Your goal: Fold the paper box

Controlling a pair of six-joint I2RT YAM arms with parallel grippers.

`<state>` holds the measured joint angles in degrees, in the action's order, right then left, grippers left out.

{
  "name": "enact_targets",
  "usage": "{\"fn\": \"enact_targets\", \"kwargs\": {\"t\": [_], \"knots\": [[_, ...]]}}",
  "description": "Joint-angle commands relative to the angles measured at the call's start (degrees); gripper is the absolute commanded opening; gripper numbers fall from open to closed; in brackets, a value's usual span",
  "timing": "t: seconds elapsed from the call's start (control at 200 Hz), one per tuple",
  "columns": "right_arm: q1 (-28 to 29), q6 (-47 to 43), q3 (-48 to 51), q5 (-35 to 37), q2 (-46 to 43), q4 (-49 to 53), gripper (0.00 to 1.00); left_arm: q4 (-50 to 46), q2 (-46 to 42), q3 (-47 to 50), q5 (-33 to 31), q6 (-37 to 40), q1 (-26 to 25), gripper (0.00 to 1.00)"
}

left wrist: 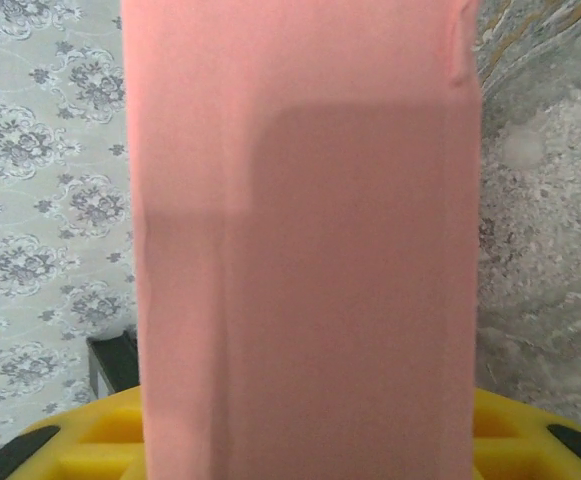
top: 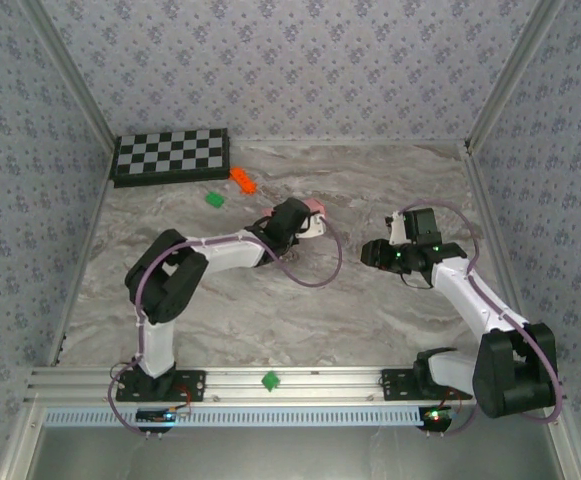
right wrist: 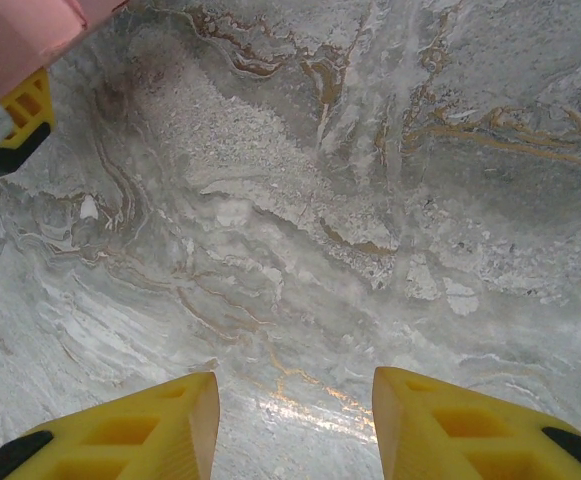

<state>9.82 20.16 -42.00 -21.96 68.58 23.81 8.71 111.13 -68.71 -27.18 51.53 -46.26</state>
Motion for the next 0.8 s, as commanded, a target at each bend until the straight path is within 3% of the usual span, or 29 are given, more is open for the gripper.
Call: {"fn": "enact_targets", "kwargs": {"t": [0.0, 0.3, 0.795], "knots": [[-0.49, 0.85, 0.8, -0.89, 0.24, 0.07, 0.46, 7.76, 2.07, 1.05, -3.82, 2.86, -0.9, 0.43], [-0.59, 1.13, 0.96, -0.94, 0.61, -0.1, 0.46, 10.55, 4.21, 2.4, -4.81, 2.8, -1.29, 0.47], [-0.52, 1.06, 0.73, -0.98, 1.73, -0.14, 0.46, 9.8, 4.19, 2.57, -3.84, 1.64, -1.53, 0.62]]}}
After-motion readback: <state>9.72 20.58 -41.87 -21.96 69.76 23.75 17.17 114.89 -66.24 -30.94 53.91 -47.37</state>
